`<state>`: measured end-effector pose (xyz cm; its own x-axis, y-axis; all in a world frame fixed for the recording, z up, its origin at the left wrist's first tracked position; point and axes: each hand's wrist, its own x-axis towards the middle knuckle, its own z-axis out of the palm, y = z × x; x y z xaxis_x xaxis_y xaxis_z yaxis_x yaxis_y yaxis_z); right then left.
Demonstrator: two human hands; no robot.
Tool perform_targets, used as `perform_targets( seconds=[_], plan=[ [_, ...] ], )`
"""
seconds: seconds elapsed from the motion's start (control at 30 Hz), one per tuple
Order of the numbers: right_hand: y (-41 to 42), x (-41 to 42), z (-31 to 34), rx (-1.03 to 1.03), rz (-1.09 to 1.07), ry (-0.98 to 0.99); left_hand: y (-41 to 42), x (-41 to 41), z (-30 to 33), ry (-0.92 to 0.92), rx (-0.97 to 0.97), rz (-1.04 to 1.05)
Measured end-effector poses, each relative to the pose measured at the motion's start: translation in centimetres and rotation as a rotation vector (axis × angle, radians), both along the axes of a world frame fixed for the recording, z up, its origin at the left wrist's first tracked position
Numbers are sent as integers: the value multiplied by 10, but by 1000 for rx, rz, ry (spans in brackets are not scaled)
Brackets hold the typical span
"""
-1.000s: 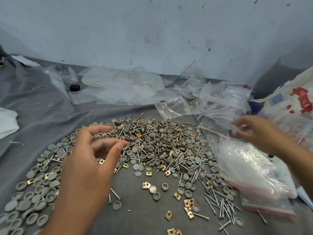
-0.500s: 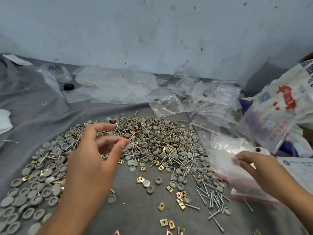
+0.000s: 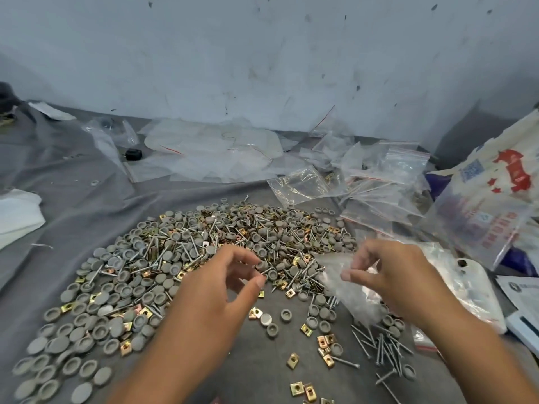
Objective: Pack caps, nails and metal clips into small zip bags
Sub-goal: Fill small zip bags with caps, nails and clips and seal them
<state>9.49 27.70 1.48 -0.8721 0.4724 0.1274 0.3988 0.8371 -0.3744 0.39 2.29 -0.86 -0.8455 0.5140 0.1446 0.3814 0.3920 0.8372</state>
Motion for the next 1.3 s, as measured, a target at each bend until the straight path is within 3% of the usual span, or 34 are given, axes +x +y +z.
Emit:
perform_targets(
  seconds=[0.07, 0.2, 0.3, 0.4, 0.47, 0.63, 0.7, 0.87, 0.97, 1.07, 1.3],
  plan=[
    [-8, 1, -1, -96, 64, 89, 0, -1, -2, -76, 36, -2],
    [-56, 5, -2, 87, 312, 430, 7, -1, -3, -408, 166, -82],
    [-92, -4, -8, 204, 494, 529, 11, -1, 2, -546, 303, -62],
    [-110, -18, -8, 155, 558, 408, 5, -6, 1, -473, 377, 64],
    [-114, -26, -5, -82, 544, 279, -3, -12, -5, -337, 330, 117],
    [-114, -41, -20, -677, 429, 385, -7, -13, -7, -31, 82, 10],
    [-113, -42, -30, -808, 389, 355, -4, -10, -10, -14, 76, 0],
    [-97, -40, -39, -865, 359, 262, -6, -11, -12, -147, 197, 20],
    [-97, -37, -40, -946, 395, 259, -8, -12, -8, -146, 265, -45],
    [-99, -37, -44, -898, 365, 315, -6, -9, -7, -123, 244, -101],
    [-94, -35, -43, -848, 422, 301, -1, -1, -7, -95, 292, 68]
  ],
)
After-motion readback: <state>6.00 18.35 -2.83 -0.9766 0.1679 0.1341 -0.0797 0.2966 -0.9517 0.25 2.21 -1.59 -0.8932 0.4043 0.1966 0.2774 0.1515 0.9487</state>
